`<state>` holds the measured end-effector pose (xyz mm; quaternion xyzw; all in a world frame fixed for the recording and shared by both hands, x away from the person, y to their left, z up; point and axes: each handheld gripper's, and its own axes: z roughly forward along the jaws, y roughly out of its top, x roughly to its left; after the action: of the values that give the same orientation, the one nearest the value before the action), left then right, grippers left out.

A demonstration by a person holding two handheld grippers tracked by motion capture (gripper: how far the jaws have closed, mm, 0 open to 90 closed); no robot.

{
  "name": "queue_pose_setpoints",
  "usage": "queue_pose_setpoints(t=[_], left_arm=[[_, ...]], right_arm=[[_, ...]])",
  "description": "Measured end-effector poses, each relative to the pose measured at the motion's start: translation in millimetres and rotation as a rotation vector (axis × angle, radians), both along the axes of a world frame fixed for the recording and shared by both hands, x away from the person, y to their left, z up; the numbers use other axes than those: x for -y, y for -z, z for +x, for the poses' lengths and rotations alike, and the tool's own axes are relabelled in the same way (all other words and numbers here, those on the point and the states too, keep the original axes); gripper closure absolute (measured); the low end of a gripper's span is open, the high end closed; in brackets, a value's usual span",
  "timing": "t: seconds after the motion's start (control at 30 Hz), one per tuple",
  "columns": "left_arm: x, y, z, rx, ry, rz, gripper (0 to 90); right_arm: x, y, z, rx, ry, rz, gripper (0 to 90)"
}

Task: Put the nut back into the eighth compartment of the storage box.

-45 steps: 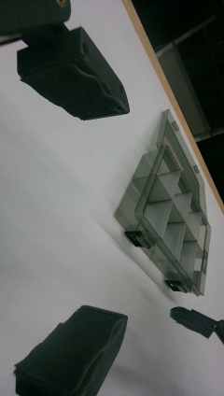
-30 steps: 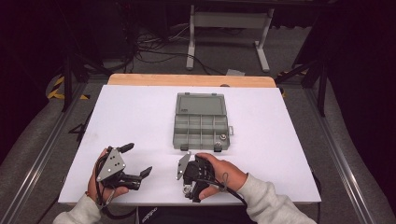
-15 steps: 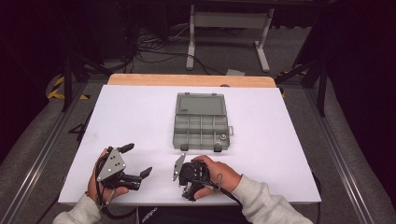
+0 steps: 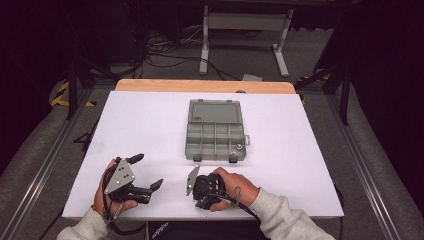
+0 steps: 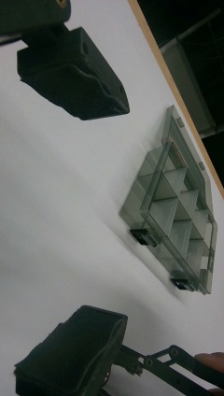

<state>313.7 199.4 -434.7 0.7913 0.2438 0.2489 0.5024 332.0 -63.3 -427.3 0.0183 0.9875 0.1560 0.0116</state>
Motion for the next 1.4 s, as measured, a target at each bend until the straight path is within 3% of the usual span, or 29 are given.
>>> queue_pose_setpoints(t=[0.37,0.8,1.4], left_arm=[[0.1,0.1,0.2,0.000,-0.001,-0.002,3.7],[0.4,0.2,0.3,-0.003,0.000,-0.001,3.7],[0.5,-0.2,0.3,0.002,-0.001,-0.004,3.7]], right_arm=[[3.2,-1.1,-0.6,0.009,-0.014,-0.005,67.9],[12.8,-8.7,4.2,0.036,0.008,0.006,67.9],[42.2,-37.7,22.7,0.096,0.094,0.053,68.0]])
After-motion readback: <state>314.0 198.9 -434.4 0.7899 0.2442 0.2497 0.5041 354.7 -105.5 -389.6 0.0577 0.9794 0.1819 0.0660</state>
